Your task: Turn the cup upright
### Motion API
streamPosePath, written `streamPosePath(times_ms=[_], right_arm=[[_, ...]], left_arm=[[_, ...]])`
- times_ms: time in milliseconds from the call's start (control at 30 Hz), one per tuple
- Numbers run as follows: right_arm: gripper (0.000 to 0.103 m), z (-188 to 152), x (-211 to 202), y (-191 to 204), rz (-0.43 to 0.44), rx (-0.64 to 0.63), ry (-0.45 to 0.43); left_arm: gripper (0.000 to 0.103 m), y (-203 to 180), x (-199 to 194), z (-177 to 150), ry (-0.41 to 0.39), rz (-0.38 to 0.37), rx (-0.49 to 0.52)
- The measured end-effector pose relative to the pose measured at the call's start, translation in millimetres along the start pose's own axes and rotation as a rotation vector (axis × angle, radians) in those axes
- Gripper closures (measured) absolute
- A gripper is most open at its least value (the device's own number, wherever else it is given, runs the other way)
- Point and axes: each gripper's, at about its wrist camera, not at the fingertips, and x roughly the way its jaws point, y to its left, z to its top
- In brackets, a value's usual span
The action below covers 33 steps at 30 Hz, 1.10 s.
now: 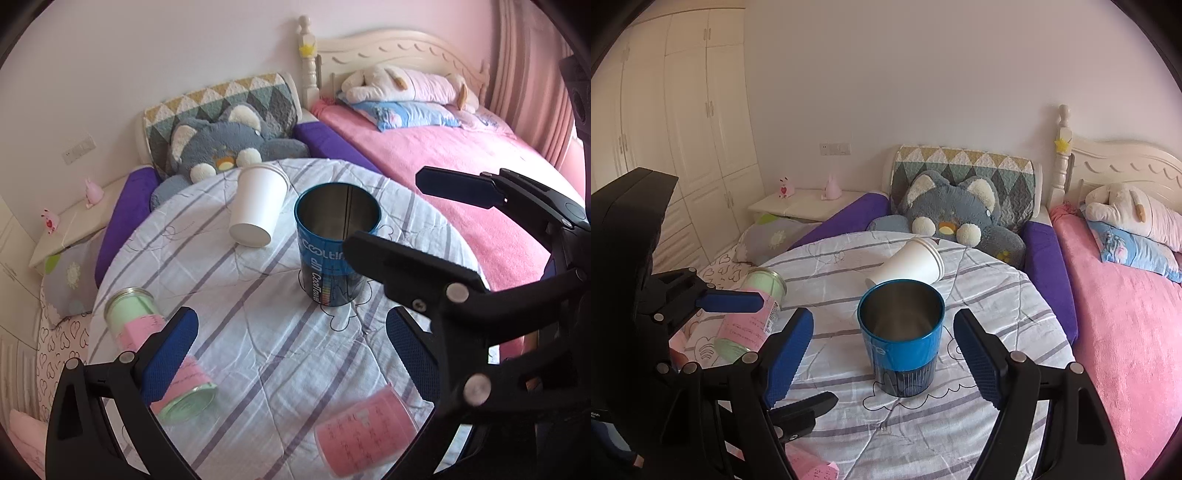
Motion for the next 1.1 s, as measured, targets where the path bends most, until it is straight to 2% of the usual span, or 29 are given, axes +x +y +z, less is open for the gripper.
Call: streamPosePath(times_ms=[300, 533, 700, 833, 1000, 1100], right_arm=[[0.021, 1, -57, 27, -0.02, 0.002, -0.074], [0.017, -9, -95, 52, -0.027, 0.007, -0.107], [0.017, -26, -107, 66, -0.023, 0.02, -0.095], [0.017, -40, -114, 68, -0.022, 0.07, -0.099], [0.017, -46, -121, 74, -0.037, 0.081, -0.095], [0.017, -47, -127, 80, -0.05, 0.064, -0.105]], left_arm=[[0.0, 5, -66, -39, -0.107, 0.043, -0.097], [0.0, 4, -100, -77, -0.168, 0.116, -0.166], [0.0, 3, -122, -97, -0.229, 0.153, -0.206], [0.0, 2, -135, -110, -0.265, 0.145, -0.235], [0.0, -1, -143, -117, -0.279, 0.154, -0.242], [0.0, -4, -150, -121, -0.322, 0.202, -0.247]])
